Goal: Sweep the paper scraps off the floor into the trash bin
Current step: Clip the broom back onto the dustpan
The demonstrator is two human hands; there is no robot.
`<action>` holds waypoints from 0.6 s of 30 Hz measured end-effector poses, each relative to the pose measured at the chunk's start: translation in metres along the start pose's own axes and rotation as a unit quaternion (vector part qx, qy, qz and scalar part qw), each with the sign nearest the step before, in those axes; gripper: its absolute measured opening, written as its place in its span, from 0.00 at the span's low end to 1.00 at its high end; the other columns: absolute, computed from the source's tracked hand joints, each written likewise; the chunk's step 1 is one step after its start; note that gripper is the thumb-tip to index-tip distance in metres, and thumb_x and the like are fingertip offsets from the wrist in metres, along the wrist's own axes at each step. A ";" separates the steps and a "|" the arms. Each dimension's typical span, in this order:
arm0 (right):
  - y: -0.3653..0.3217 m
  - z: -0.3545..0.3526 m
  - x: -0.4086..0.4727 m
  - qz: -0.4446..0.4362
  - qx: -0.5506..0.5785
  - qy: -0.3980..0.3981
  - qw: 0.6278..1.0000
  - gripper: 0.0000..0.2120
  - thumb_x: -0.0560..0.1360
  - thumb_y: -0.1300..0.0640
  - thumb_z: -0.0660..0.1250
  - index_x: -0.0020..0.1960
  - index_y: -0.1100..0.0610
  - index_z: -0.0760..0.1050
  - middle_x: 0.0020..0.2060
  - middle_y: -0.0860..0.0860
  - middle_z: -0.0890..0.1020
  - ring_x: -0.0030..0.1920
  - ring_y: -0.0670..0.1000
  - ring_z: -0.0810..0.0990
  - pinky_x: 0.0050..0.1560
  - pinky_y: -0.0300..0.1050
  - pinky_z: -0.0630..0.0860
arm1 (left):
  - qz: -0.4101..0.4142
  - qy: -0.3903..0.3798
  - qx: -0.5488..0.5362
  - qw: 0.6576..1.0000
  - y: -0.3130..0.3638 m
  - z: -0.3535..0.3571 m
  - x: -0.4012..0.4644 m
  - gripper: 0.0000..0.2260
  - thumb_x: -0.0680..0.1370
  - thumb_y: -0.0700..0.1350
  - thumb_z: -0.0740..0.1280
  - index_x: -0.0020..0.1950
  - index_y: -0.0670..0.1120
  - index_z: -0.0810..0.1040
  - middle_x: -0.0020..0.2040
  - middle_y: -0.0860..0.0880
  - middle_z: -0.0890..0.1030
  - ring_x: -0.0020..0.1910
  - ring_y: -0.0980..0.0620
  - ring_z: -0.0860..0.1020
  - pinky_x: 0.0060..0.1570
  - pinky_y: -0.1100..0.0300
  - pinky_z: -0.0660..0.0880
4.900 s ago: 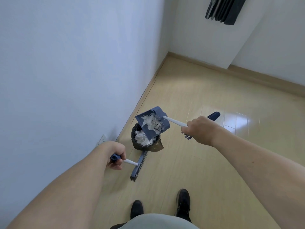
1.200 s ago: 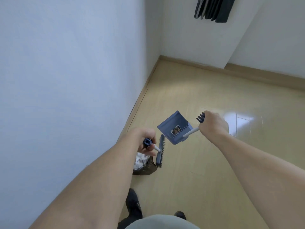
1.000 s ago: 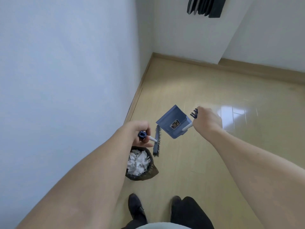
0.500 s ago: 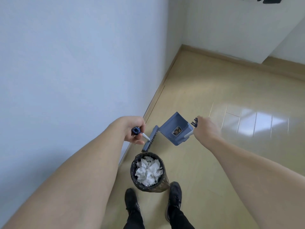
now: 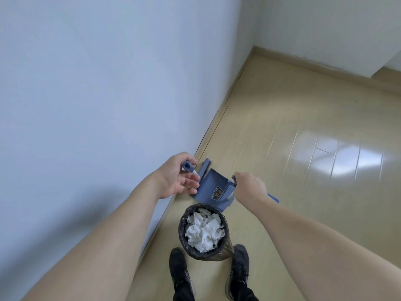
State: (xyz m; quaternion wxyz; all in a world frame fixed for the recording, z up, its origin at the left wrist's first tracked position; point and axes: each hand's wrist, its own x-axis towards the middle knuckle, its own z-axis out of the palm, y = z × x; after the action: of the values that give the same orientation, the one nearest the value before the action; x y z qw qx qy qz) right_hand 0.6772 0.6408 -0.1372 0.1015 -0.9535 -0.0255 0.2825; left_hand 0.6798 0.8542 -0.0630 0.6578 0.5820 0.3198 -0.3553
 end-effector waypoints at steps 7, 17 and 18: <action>-0.024 -0.003 0.026 -0.022 -0.009 0.000 1.000 0.08 0.74 0.67 0.57 0.46 0.56 0.65 0.39 0.52 0.73 0.37 0.57 0.73 0.31 0.42 0.65 | 0.109 -0.046 -0.014 0.993 -0.008 -0.023 0.007 0.40 0.59 0.69 0.74 0.64 0.49 0.74 0.51 0.42 0.80 0.48 0.42 0.81 0.55 0.44 0.76; 0.009 -0.012 0.035 -0.060 0.121 -0.105 0.985 0.28 0.74 0.58 0.66 0.71 0.54 0.62 0.64 0.54 0.71 0.54 0.55 0.76 0.52 0.49 0.77 | 0.174 0.168 0.408 0.881 -0.002 -0.011 0.013 0.07 0.74 0.51 0.61 0.38 0.50 0.70 0.34 0.49 0.73 0.34 0.48 0.68 0.36 0.57 0.68; 0.015 -0.015 0.031 -0.058 0.130 -0.106 0.984 0.30 0.73 0.55 0.67 0.72 0.53 0.60 0.66 0.54 0.70 0.57 0.55 0.75 0.55 0.50 0.77 | 0.175 0.167 0.428 0.871 -0.002 -0.007 0.013 0.10 0.73 0.51 0.60 0.36 0.48 0.65 0.33 0.49 0.68 0.32 0.48 0.64 0.33 0.56 0.64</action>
State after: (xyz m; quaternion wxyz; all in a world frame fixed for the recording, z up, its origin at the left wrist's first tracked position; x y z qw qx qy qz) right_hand 0.7111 0.6270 -0.1440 0.2378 -0.8936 -0.0548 0.3768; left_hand 0.6850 0.8600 -0.0763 0.3328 0.9035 0.1348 -0.2340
